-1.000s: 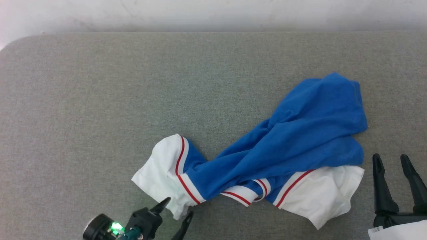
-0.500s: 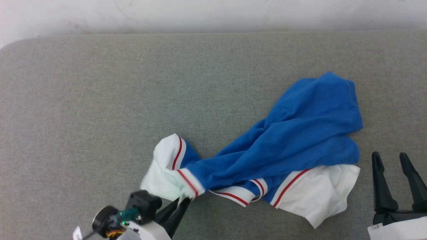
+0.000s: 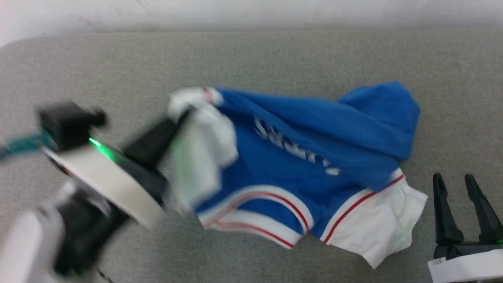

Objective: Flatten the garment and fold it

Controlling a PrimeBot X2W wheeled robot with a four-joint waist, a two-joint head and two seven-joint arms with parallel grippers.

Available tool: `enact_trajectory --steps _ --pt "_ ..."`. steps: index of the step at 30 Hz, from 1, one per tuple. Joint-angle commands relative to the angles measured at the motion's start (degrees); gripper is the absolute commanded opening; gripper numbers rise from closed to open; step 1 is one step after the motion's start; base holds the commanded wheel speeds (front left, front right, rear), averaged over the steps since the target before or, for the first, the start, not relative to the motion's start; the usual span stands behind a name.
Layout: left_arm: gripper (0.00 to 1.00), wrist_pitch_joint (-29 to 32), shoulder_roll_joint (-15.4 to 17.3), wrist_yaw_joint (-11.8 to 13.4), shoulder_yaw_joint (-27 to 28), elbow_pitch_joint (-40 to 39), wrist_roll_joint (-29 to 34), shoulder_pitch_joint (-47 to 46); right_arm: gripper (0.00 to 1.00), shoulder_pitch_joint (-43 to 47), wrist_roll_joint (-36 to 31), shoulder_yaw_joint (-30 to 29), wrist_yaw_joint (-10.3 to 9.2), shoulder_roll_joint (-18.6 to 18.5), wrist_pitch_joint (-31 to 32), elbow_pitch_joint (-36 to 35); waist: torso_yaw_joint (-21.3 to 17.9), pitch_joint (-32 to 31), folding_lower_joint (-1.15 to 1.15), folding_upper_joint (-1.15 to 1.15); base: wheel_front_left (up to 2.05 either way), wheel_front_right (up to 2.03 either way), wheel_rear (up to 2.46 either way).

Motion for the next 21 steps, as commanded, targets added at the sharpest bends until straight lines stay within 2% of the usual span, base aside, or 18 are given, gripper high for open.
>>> enact_trajectory --steps 1,5,9,10,11,12,17,21 --pt "0.0 -0.05 0.36 0.49 1.07 1.3 -0.04 -1.41 1.0 -0.76 0.34 0.19 -0.04 0.03 -0.22 0.15 -0.52 1.12 -0.01 0.0 0.0 0.0 0.0" --pt "0.0 0.38 3.1 2.24 4.38 14.51 2.41 -6.42 1.0 -1.65 0.07 0.75 -0.04 0.03 -0.1 0.37 -1.76 3.11 -0.01 0.0 0.0 0.0 0.0" --pt "0.0 -1.1 4.66 3.56 3.62 25.72 7.4 -7.74 1.0 -2.57 -0.09 1.18 -0.04 0.03 -0.08 0.49 -3.31 4.74 -0.01 0.0 0.0 0.0 0.0" --pt "0.31 -1.72 4.59 3.72 3.32 27.78 8.18 -7.92 1.0 -2.72 -0.12 1.18 -0.04 0.03 -0.09 0.53 -3.59 5.0 -0.01 0.0 0.0 0.0 0.0" --pt "0.57 -2.66 4.44 3.92 3.05 29.54 9.05 -8.02 1.0 -2.81 -0.16 1.15 -0.04 0.03 -0.08 0.55 -3.8 5.24 -0.01 0.0 0.0 0.0 0.0" --pt "1.0 -3.48 4.04 4.05 2.71 31.08 9.58 -7.99 1.0 -2.88 -0.2 1.08 -0.04 0.03 -0.05 0.56 -3.94 5.44 -0.01 0.0 0.0 0.0 0.0" --pt "1.0 -7.87 1.63 3.82 1.11 35.36 11.16 -7.75 1.0 -2.79 -0.45 0.39 -0.04 0.03 0.27 0.56 -3.35 5.54 -0.01 0.0 0.0 0.0 0.0" --pt "1.0 -12.6 -0.05 3.18 0.65 34.41 12.12 -8.42 1.0 -2.79 -0.98 0.06 -0.04 0.03 1.05 0.19 -2.04 4.37 -0.01 0.0 0.0 0.0 0.0"
